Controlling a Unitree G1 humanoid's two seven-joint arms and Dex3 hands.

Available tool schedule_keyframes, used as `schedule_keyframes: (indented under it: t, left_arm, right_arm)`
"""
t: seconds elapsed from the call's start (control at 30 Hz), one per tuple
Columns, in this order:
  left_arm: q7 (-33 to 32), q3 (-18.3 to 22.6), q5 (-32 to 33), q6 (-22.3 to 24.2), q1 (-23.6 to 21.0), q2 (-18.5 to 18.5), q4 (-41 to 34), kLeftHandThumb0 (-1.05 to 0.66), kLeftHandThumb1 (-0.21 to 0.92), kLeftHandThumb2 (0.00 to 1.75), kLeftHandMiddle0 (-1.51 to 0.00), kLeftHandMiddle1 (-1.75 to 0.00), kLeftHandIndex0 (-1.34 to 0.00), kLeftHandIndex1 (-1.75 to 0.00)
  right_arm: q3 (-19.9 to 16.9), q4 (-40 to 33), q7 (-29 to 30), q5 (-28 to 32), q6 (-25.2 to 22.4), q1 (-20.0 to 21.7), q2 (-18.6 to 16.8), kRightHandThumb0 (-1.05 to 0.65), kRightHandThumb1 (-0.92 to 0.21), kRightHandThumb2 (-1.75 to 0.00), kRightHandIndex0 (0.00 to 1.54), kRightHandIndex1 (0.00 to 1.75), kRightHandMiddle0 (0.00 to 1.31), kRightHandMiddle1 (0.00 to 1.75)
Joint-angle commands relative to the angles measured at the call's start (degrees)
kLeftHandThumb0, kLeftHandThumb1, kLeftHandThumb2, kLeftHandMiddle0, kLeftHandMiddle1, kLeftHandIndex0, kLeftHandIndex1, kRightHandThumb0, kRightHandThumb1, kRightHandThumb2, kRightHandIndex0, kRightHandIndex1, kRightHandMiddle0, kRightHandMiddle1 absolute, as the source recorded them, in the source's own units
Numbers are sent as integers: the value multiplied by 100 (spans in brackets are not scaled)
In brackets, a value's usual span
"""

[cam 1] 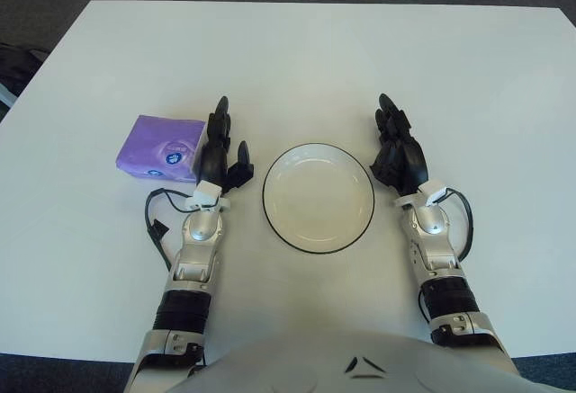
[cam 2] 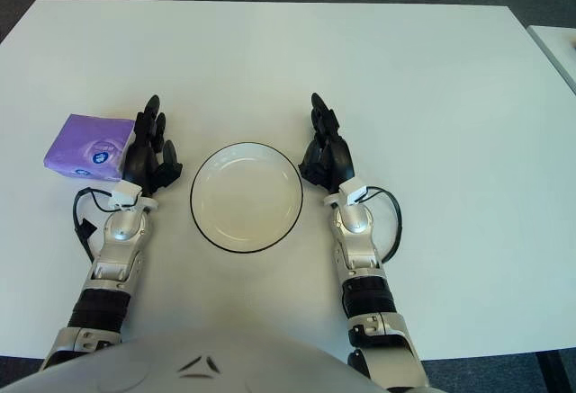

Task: Put the tissue paper into the plate.

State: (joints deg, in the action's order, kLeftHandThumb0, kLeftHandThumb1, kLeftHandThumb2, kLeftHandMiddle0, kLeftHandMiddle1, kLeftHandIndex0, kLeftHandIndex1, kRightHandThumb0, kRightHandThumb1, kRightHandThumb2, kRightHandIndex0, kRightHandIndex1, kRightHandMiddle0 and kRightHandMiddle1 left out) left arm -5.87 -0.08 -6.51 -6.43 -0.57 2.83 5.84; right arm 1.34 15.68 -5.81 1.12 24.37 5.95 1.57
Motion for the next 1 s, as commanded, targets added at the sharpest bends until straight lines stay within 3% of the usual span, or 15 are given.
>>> schedule_keyframes:
  t: [0.0, 0.23, 0.57, 0.97]
  left_arm:
    - [28, 17, -37, 216, 259, 40, 133, -79, 92, 87, -16, -1, 0, -19]
    - [45, 34, -40, 182, 262, 83, 83, -79, 92, 87, -17, -1, 0, -20]
    - [343, 350, 69, 634, 322, 481, -1398, -77, 92, 89, -19, -1, 0, -27]
    - [357, 596, -251, 138, 59, 950, -2143, -74, 92, 92, -18, -1, 0, -20]
  right_arm:
    - [57, 651, -14, -28, -419, -669, -61, -82, -92, -110, 9, 0, 0, 18]
    - [71, 676, -7, -44, -387, -657, -76, -82, -92, -110, 9, 0, 0, 17]
    - [92, 769, 9, -49, -342, -597, -132, -83, -92, -111, 9, 1, 0, 17]
    - [128, 922, 101, -71, -365, -479, -242, -82, -92, -110, 10, 1, 0, 18]
